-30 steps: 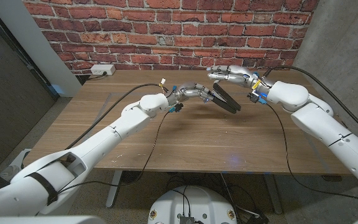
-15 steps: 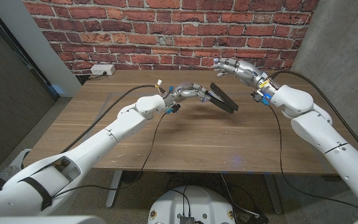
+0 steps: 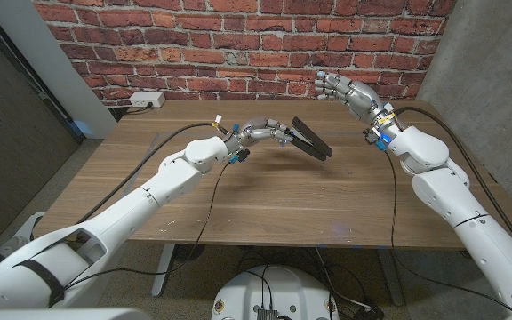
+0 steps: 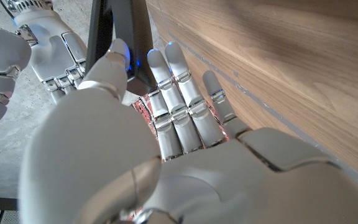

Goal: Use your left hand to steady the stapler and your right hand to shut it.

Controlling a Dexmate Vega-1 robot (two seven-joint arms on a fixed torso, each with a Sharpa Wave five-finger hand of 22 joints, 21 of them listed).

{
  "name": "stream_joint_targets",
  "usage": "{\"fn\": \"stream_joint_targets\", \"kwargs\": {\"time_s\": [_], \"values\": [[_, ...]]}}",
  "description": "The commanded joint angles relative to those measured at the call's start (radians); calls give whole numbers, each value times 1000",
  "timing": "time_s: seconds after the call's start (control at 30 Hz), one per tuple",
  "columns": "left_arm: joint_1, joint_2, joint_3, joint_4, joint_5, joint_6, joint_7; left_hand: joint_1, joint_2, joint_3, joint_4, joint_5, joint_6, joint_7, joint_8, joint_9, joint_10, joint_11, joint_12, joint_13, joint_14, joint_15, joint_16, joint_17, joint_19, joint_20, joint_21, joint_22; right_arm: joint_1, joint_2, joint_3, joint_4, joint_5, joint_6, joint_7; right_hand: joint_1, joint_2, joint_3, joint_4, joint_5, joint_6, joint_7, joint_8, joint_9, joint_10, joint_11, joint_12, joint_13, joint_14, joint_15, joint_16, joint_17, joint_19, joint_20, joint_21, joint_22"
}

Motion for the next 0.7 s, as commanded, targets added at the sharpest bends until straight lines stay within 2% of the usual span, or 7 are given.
{"fn": "stream_joint_targets", "kwargs": {"time_s": [0.03,0.23,0.47,0.7], "values": [[4,8,-18,34,-19,-35,-23,58,69,59,53,5,160,119,2,43,-2,-4,1,6,-2,-30,-5,4,-1,2,8,0,-28,70,42,5,28,43,-19,-12,0,-4,0,9,15,-1,8,3,0,1,7,3,-3,0,6,2,-9,3,-2,2],[-3,4,-23,75,-27,-69,-49,57,68,62,53,5,159,120,1,46,-2,-1,-5,3,-2,-31,-8,6,-2,2,8,0,-63,98,59,-35,3,79,-69,-19,2,-6,3,10,21,-2,10,2,4,2,11,3,-1,-2,8,0,-11,2,-6,2],[-12,-6,-31,161,-50,-129,-102,56,68,64,53,5,159,118,-3,46,0,-3,-7,4,0,-29,-10,9,-3,1,9,0,-110,98,43,-128,-57,32,-149,-24,3,-8,5,10,25,-3,11,2,7,1,13,2,1,-2,10,-2,-9,2,-9,2],[6,-11,-44,201,-78,-141,-112,56,68,67,52,5,160,118,-6,47,-2,-3,-10,7,0,-30,-13,12,-6,2,9,0,-115,109,19,-136,-75,30,-183,-27,4,-9,6,11,25,-3,11,2,7,1,14,2,2,-2,12,-4,-10,3,-12,2]]}}
